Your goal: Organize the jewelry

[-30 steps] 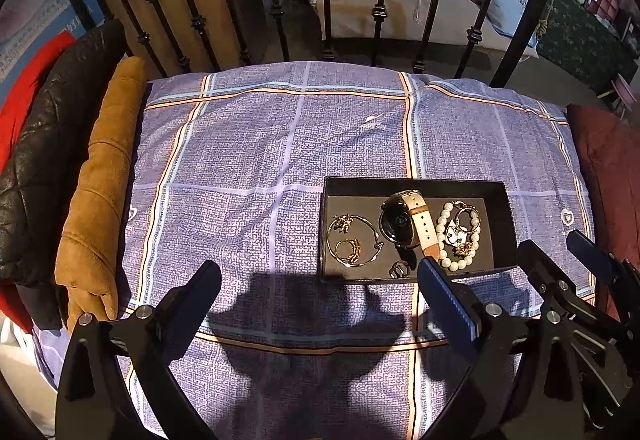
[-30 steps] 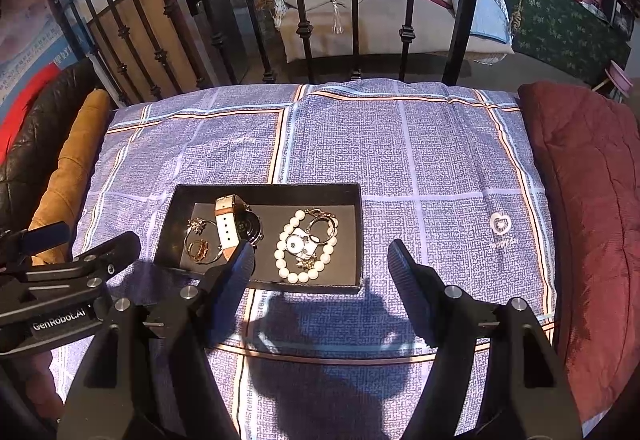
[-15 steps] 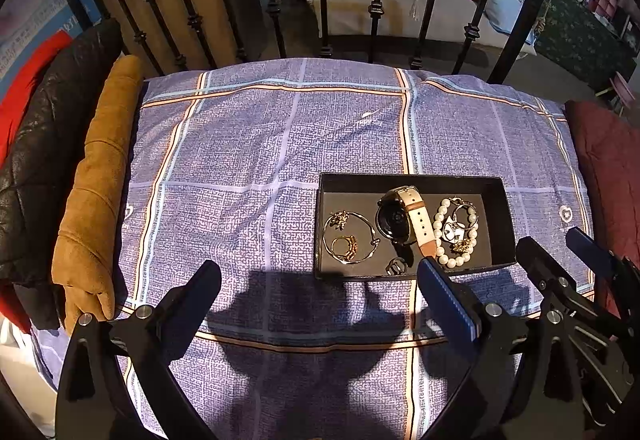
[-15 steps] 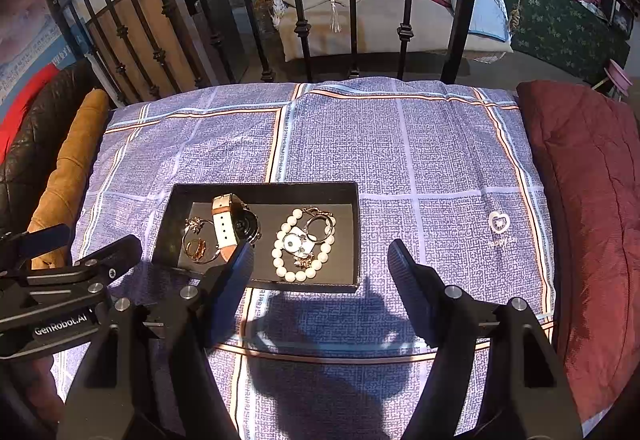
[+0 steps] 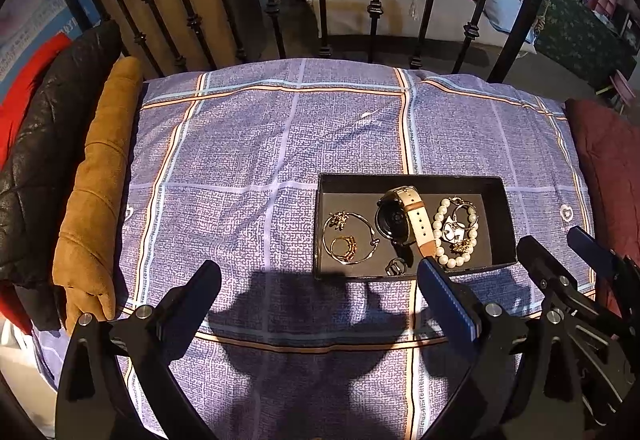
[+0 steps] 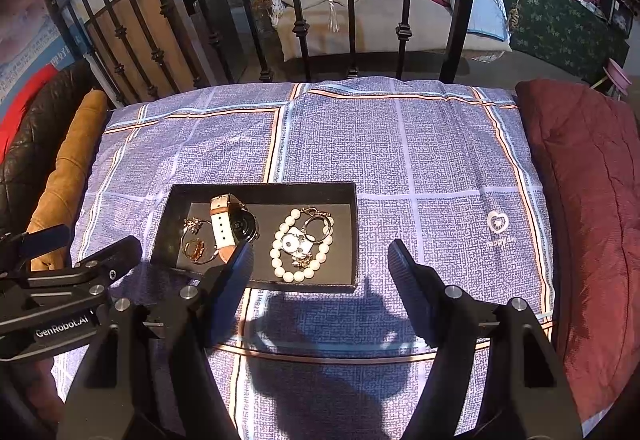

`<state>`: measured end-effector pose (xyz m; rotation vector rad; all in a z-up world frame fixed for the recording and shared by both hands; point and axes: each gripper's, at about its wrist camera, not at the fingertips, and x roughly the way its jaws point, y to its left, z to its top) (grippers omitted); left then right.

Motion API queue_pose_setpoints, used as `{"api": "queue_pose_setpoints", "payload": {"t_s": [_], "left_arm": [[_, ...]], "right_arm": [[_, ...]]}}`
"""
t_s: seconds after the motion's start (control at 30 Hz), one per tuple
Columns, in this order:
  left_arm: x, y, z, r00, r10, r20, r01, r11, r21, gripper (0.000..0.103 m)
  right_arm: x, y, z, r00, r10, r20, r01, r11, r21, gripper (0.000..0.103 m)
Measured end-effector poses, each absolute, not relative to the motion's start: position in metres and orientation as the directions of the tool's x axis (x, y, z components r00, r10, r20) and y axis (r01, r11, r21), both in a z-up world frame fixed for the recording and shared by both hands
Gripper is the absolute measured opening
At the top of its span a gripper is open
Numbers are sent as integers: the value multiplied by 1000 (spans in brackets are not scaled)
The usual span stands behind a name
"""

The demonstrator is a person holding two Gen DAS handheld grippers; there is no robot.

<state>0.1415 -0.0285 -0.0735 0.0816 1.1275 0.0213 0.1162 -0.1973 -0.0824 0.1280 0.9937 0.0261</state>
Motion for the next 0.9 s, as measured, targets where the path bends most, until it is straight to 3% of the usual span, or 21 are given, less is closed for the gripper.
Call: {"api": "queue_pose_setpoints", "payload": {"t_s": [0.47,0.7,0.9], "left_arm": [[142,-24,-74,429,37,-902,-1,999,40,96],[139,-29,-72,463,106,-880,6,992,122,95],[138,-25,-72,459,82,-884,1,996,93,95]], "right_arm": [[116,-198,-82,546,78,-834,37,992,117,70],[116,-198,-78,551,77,-831,41,992,119,70],[116,-196,-78,552,81,-830,38,992,123,70]]}}
